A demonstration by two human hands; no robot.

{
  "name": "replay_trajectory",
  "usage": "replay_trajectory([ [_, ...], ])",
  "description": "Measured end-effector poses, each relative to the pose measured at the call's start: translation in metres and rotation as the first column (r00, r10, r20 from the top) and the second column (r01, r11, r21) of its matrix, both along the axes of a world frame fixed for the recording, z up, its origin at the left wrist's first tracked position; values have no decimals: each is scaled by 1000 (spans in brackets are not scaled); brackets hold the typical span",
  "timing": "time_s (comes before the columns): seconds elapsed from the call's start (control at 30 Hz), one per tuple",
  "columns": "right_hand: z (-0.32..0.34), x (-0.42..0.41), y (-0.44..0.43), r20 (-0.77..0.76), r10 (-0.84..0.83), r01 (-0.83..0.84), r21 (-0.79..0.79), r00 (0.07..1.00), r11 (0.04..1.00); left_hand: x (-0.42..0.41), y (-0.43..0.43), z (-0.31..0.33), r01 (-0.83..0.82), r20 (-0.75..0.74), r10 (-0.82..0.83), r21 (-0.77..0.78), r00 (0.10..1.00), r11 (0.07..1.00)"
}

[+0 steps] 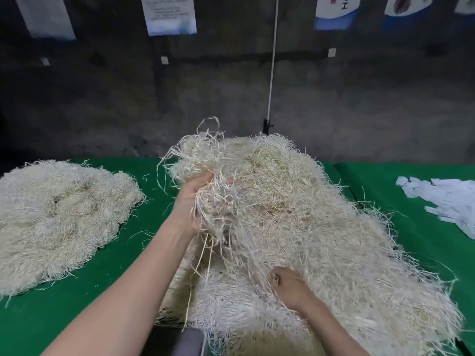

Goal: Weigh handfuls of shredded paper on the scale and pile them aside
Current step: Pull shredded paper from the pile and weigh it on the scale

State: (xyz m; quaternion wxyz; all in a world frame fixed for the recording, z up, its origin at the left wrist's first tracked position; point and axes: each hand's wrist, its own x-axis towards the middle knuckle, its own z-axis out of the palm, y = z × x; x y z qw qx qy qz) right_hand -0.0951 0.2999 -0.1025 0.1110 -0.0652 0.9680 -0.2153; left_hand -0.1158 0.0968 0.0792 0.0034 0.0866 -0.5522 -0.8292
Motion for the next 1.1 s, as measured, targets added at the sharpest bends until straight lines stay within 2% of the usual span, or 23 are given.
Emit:
replay_trajectory([
  [0.1, 51, 4, 2, -207, -134, 110, -123, 969, 986, -1, -5, -3, 30, 41, -27, -76, 999, 997],
  [0.17, 80, 5, -5, -364, -185, 102, -235, 913, 967, -3, -4, -5, 38, 24, -36, -79, 999, 996],
  [0.23, 92, 1, -27, -301, -138, 5, -404, 944, 915, 3, 5, -1, 59, 21, -58, -64, 998, 996],
  [0.27, 91, -1, -42, -232, -88, -19, -423, 969, 906, 5, 8, 2, 75, 28, -74, -42, 997, 996],
  [0.3, 84, -3, -57, -172, -43, -32, -410, 984, 912, 6, 12, 6, 91, 29, -91, 6, 995, 996],
  [0.37, 49, -7, -68, -76, 15, -35, -275, 997, 961, 4, 12, 20, 108, -30, -105, 133, 994, 985],
  [0.47, -4, 4, -45, 71, -75, 81, -84, 995, 993, -5, -4, 44, 57, -155, -26, 200, 988, 978],
  [0.53, -13, 12, -31, 79, -75, 80, -62, 994, 995, -7, -13, 54, 36, -193, -16, 99, 981, 994],
  [0.63, 23, 19, -31, -27, -36, 32, -138, 999, 990, -4, -11, 43, -19, -131, -6, -189, 991, 982],
  [0.7, 70, 18, -30, -236, -137, 84, -222, 962, 971, -2, -7, 31, 2, -94, -32, -309, 995, 951],
  [0.73, 94, 15, -30, -369, -179, 89, -249, 912, 964, 3, -5, 28, 28, -63, -53, -340, 997, 940],
  [0.8, 128, 5, -33, -534, -176, -13, -331, 827, 944, 8, -5, 24, 81, -39, -105, -399, 994, 913],
  [0.83, 137, -3, -37, -535, -148, -62, -355, 832, 933, 12, -3, 24, 107, -44, -135, -393, 990, 913],
  [0.87, 141, -11, -45, -471, -93, -81, -336, 877, 938, 18, 0, 28, 133, -61, -169, -382, 984, 915],
  [0.97, 111, -27, -63, -227, 124, -162, -156, 966, 974, 17, -4, 35, 230, -122, -283, -331, 951, 915],
  [1.0, 97, -29, -63, -169, 126, -152, -153, 978, 977, 15, -9, 37, 262, -137, -340, -400, 930, 878],
  [1.03, 84, -29, -59, -138, 52, -84, -239, 989, 967, 11, -14, 35, 247, -153, -399, -573, 904, 781],
  [1.07, 76, -29, -55, -109, -46, 2, -367, 993, 930, 6, -18, 31, 220, -117, -466, -764, 877, 607],
  [1.1, 72, -29, -52, -77, -129, 77, -475, 989, 877, 2, -18, 20, 159, -43, -483, -915, 875, 370],
])
